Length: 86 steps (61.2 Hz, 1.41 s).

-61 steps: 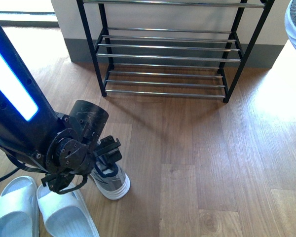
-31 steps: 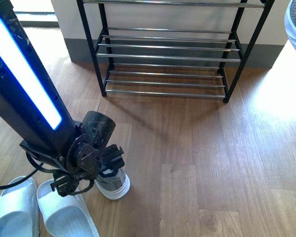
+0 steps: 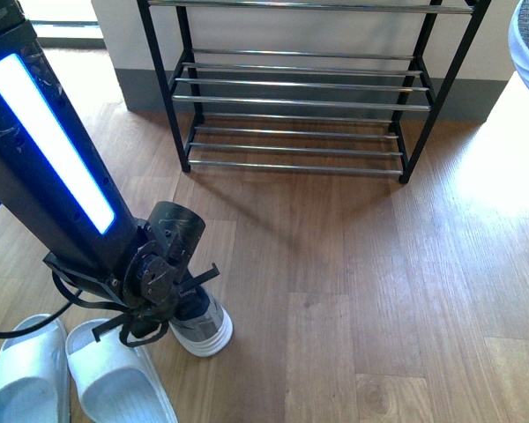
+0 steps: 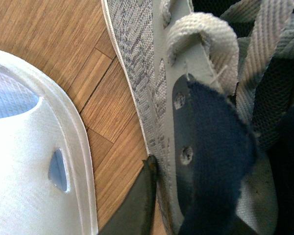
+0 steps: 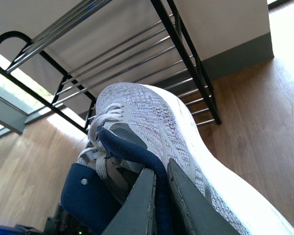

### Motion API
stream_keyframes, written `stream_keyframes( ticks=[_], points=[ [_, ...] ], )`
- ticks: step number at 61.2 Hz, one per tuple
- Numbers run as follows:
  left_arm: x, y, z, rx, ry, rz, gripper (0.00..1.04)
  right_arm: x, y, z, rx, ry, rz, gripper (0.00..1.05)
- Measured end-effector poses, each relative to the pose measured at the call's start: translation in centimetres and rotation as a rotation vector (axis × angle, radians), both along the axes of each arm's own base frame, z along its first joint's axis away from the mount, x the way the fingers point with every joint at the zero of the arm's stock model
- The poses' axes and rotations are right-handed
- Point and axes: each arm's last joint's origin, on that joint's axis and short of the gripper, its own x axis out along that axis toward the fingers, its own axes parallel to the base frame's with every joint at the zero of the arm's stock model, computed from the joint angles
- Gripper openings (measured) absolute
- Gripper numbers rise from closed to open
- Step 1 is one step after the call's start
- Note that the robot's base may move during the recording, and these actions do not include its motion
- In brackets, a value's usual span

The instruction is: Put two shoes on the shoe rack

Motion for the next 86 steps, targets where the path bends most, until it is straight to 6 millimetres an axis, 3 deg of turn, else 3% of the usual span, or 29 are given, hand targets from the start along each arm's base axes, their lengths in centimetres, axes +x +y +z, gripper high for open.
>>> stream_keyframes(
  ticks=[7,13,19,31,42,60,67,86],
  points=[
    [-0.9,0.4,0.8,0.075,-0.003,-0.052,0.02,0.0,0.0,0.0,0.000,0.000,0.000,0.05],
    [-1.2,0.6,3.4,0.136,-0.049,-0.112,0.02,0.0,0.0,0.0,0.000,0.000,0.000,0.05],
    [-1.2,0.7,6.9,0.182,-0.128,-0.151,0.02,0.0,0.0,0.0,0.000,0.000,0.000,0.05],
    [-2.4,1.3,16.0,0.246,-0.350,-0.189,0.02,0.0,0.0,0.0,0.000,0.000,0.000,0.05],
    [-6.5,2.9,23.3,0.309,-0.493,-0.162,0.02,0.0,0.0,0.0,0.000,0.000,0.000,0.05],
    [-14.2,5.6,32.4,0.394,-0.675,-0.101,0.02,0.0,0.0,0.0,0.000,0.000,0.000,0.05],
    [-15.3,6.0,33.9,0.398,-0.737,-0.075,0.02,0.0,0.0,0.0,0.000,0.000,0.000,0.05],
    [-15.4,5.9,33.8,0.395,-0.733,-0.095,0.02,0.0,0.0,0.0,0.000,0.000,0.000,0.05]
  ],
)
